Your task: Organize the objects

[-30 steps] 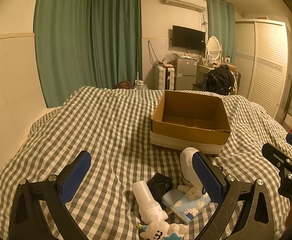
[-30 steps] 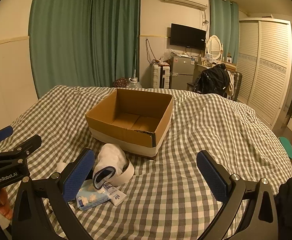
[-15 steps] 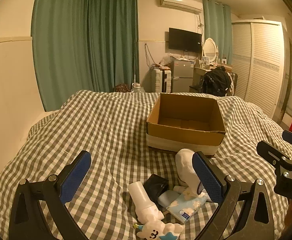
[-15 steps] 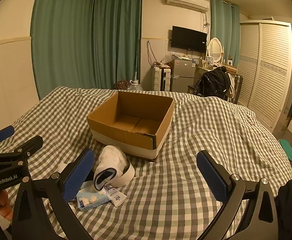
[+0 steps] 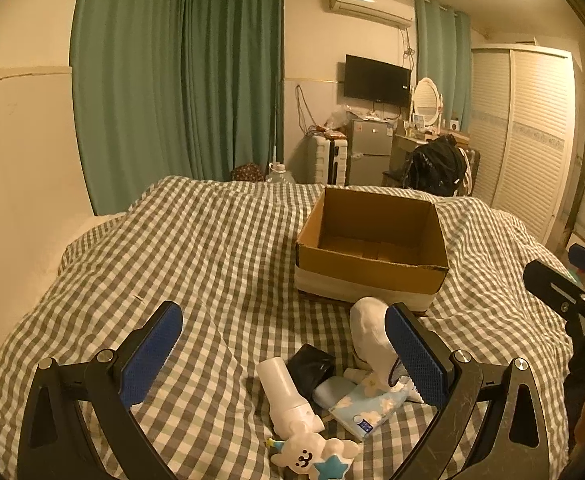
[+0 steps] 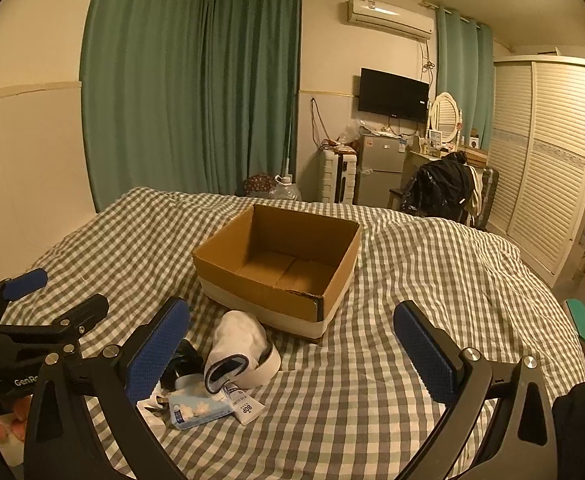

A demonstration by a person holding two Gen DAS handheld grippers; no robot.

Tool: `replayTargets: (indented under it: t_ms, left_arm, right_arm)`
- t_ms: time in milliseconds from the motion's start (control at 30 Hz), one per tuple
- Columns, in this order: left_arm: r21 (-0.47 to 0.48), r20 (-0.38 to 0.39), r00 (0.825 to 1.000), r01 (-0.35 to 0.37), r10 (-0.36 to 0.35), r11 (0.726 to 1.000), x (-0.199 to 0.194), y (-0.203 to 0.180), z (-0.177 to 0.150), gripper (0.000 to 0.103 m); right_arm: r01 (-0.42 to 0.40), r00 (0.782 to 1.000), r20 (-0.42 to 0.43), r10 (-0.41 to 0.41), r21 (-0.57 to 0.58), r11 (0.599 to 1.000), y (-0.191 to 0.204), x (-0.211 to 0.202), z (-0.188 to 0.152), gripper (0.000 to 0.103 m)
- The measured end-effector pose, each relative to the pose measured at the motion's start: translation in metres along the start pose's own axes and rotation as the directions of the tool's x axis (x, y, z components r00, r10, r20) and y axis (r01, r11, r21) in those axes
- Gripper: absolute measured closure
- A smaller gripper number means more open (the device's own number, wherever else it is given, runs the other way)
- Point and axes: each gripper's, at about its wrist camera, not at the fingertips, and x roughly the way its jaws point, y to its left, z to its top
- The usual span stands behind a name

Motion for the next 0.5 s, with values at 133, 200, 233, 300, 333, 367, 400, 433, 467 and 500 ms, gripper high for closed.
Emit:
replayTargets:
  t_ms: [133, 200, 233, 300, 333, 367, 400, 433, 467, 500]
  left_arm:
    - [0.014, 0.009, 1.0, -0.009, 0.009, 1.0, -0.007, -0.002, 0.001, 0.0]
    - [0.018, 0.006, 1.0, -0.006, 0.005, 1.0, -0.009, -0.002, 0.0, 0.0]
    - [0.021, 0.002, 1.0, -0.008, 0.008, 1.0, -0.01, -0.003, 0.0, 0.0]
    - [0.028, -0.001, 1.0, -0.018, 0.018, 0.999, -0.012, -0.004, -0.002, 0.0]
    - [0.031, -0.005, 1.0, -0.022, 0.022, 0.999, -0.012, -0.005, -0.003, 0.0]
    - [0.032, -0.009, 1.0, -0.023, 0.023, 0.999, -0.013, -0.004, -0.003, 0.0]
    - [0.03, -0.015, 1.0, -0.025, 0.026, 0.999, -0.013, -0.004, -0.005, 0.0]
    - [0.029, -0.024, 0.999, -0.026, 0.027, 0.999, -0.014, -0.004, -0.007, 0.0]
    - [0.029, -0.032, 0.999, -0.023, 0.024, 0.999, -0.013, -0.004, -0.008, 0.0]
    - [0.031, -0.045, 0.999, -0.022, 0.023, 0.999, -0.012, -0.004, -0.01, 0.0]
  right_arm:
    - [-0.019, 1.0, -0.009, 0.019, -0.007, 1.0, 0.001, -0.002, 0.001, 0.0]
    - [-0.024, 1.0, -0.018, 0.024, -0.022, 0.999, 0.002, -0.003, 0.0, 0.0]
    - [-0.025, 1.0, -0.02, 0.024, -0.027, 0.999, 0.003, -0.005, -0.001, 0.0]
    - [-0.029, 0.999, -0.023, 0.029, -0.034, 0.999, 0.003, -0.008, -0.002, 0.0]
    - [-0.031, 0.999, -0.025, 0.03, -0.037, 0.999, 0.003, -0.01, -0.003, 0.0]
    - [-0.032, 0.999, -0.026, 0.031, -0.04, 0.999, 0.003, -0.011, -0.004, 0.0]
    - [-0.032, 0.999, -0.028, 0.031, -0.044, 0.999, 0.003, -0.013, -0.005, 0.0]
    - [-0.032, 0.999, -0.031, 0.03, -0.046, 0.998, 0.003, -0.014, -0.007, 0.0]
    - [-0.031, 0.999, -0.033, 0.03, -0.047, 0.998, 0.002, -0.015, -0.009, 0.0]
    - [-0.031, 0.999, -0.036, 0.03, -0.047, 0.998, 0.001, -0.016, -0.011, 0.0]
